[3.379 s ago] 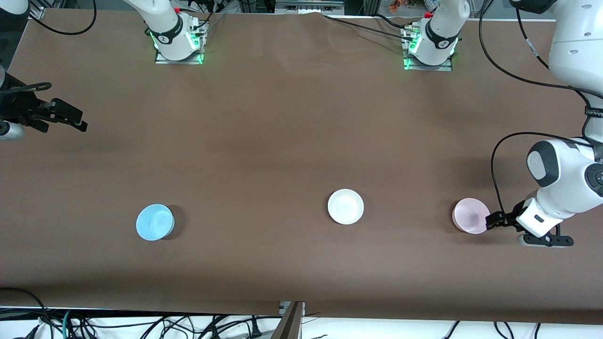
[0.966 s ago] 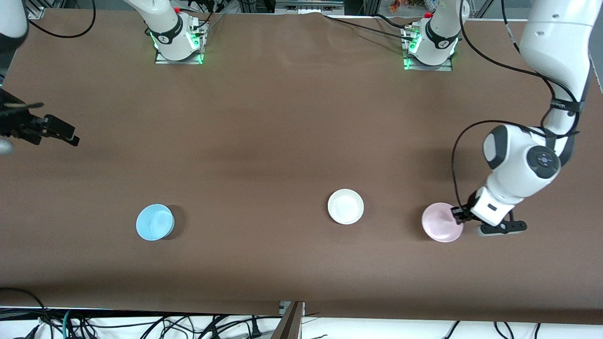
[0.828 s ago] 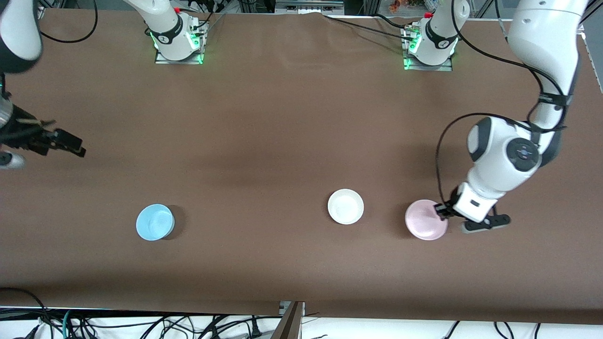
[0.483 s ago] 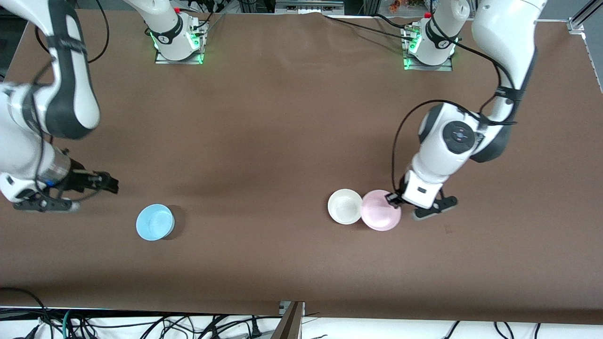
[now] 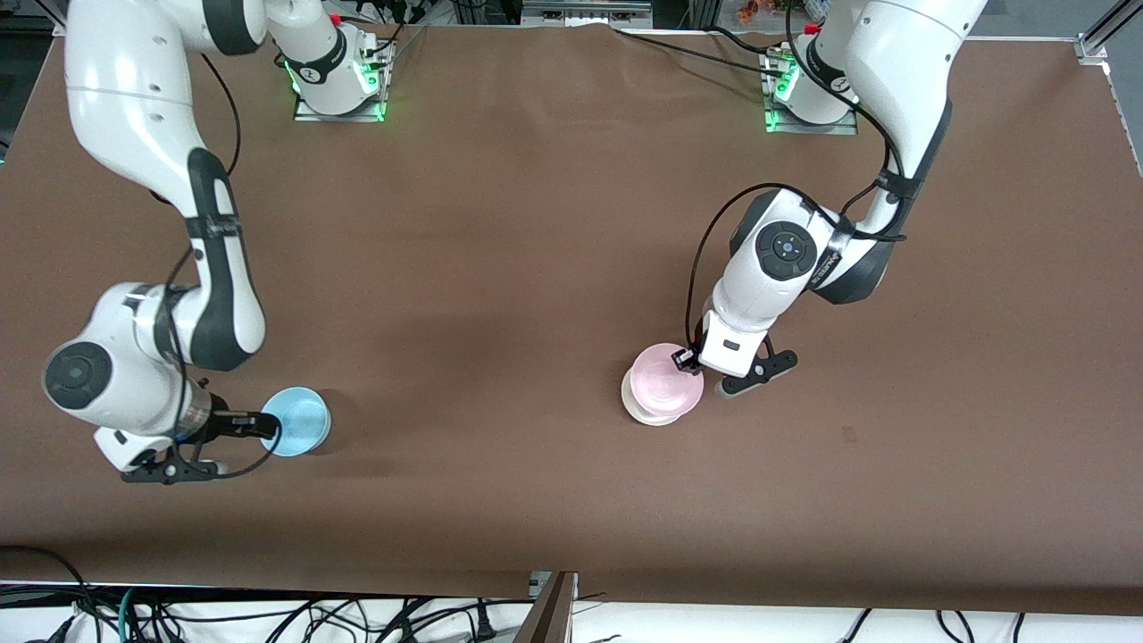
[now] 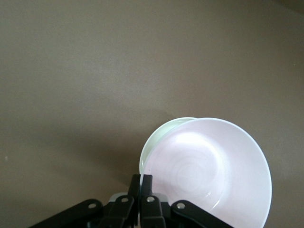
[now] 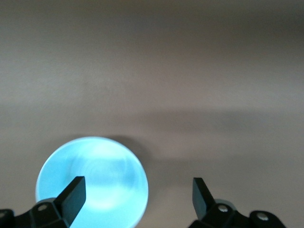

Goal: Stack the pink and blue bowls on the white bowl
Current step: 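Lower the pink bowl into the white bowl while the right gripper descends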

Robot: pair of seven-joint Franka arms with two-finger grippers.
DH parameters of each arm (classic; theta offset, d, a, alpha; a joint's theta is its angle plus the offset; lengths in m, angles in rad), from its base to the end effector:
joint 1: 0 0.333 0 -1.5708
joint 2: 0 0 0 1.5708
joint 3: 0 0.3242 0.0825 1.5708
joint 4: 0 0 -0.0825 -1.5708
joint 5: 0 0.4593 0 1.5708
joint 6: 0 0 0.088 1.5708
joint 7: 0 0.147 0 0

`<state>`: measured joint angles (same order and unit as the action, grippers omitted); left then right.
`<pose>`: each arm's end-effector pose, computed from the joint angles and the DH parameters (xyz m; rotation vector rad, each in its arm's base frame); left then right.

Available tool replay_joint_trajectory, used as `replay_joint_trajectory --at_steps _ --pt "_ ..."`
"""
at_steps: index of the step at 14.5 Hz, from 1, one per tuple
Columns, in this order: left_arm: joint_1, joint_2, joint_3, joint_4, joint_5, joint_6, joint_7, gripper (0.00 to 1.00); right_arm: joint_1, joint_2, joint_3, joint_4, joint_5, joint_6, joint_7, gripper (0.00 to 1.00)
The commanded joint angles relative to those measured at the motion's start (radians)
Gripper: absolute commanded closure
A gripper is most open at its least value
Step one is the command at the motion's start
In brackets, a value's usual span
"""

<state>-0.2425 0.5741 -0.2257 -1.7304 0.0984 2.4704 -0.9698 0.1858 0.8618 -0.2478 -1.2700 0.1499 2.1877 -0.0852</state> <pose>0.6787 -0.3301 0.1933 2.8956 0.7027 0.1554 0.8317 0.0001 0.1793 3.0748 0.0498 0.1177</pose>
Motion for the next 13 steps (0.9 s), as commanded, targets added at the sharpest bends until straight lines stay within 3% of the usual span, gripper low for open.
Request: replay_joint_trajectory --at_steps 1,3,5,10,12,13 --pt "-0.03 0.033 0.013 0.008 0.014 0.056 -0.065 1.0 -0.025 0.052 0.004 0.051 0.084 0.004 -0.04 0.04" --pt "-0.035 0.047 0.014 0.008 0.014 0.081 -0.078 1.0 -0.026 0.062 0.004 0.029 0.125 0.004 -0.07 0.12" --pt "-0.04 0.053 0.014 0.008 0.015 0.082 -0.079 1.0 -0.029 0.063 0.004 0.021 0.134 0.004 -0.071 0.26" --pt "-0.049 0.064 0.02 0.009 0.015 0.084 -0.079 1.0 -0.04 0.062 0.004 0.012 0.163 -0.008 -0.073 0.84" --pt "-0.044 0.063 0.02 0.005 0.041 0.084 -0.079 1.0 -0.042 0.062 0.004 0.011 0.163 -0.009 -0.073 0.99" --pt "-0.043 0.063 0.02 0.002 0.044 0.084 -0.079 1.0 -0.04 0.062 0.004 0.012 0.163 -0.011 -0.071 1.0"
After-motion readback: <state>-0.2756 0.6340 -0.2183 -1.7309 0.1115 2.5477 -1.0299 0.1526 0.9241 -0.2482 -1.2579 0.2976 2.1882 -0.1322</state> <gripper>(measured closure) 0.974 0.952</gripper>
